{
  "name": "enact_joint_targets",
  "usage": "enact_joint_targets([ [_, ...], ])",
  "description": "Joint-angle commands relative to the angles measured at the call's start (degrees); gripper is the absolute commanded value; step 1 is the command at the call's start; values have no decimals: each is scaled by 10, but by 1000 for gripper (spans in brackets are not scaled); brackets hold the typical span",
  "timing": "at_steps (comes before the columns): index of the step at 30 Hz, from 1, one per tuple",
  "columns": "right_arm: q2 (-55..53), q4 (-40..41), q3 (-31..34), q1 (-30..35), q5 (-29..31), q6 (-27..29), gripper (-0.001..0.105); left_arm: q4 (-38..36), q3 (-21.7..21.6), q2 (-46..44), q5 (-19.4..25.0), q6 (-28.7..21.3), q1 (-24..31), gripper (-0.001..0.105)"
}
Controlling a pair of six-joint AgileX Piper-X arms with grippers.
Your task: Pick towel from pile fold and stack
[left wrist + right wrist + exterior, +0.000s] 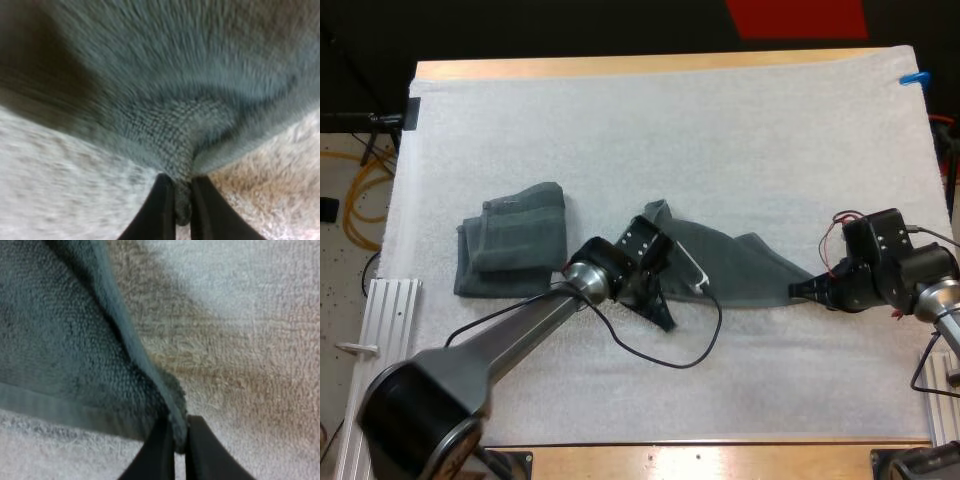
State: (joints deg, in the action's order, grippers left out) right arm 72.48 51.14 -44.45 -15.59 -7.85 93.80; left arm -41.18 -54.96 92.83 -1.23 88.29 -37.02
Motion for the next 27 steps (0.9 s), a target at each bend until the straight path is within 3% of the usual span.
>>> enact_joint_targets([
  [1,-9,-6,-9,-1,2,-2,0,-5,-15,-32,5,-2,-2,0],
  [7,-87,-33,-76,-1,1,-2,0,-42,-94,-153,12,-2,-2,0],
  [15,-177,-7,-179,-1,1,-8,0,-113,-182,-234,12,11,-2,0],
  [21,-228,58,-194,-1,-58,-37,0,-173,-197,-284,-19,56,-10,0],
  [27,-277,154,-194,-1,-107,-53,0,-236,-197,-323,-33,118,-77,0],
])
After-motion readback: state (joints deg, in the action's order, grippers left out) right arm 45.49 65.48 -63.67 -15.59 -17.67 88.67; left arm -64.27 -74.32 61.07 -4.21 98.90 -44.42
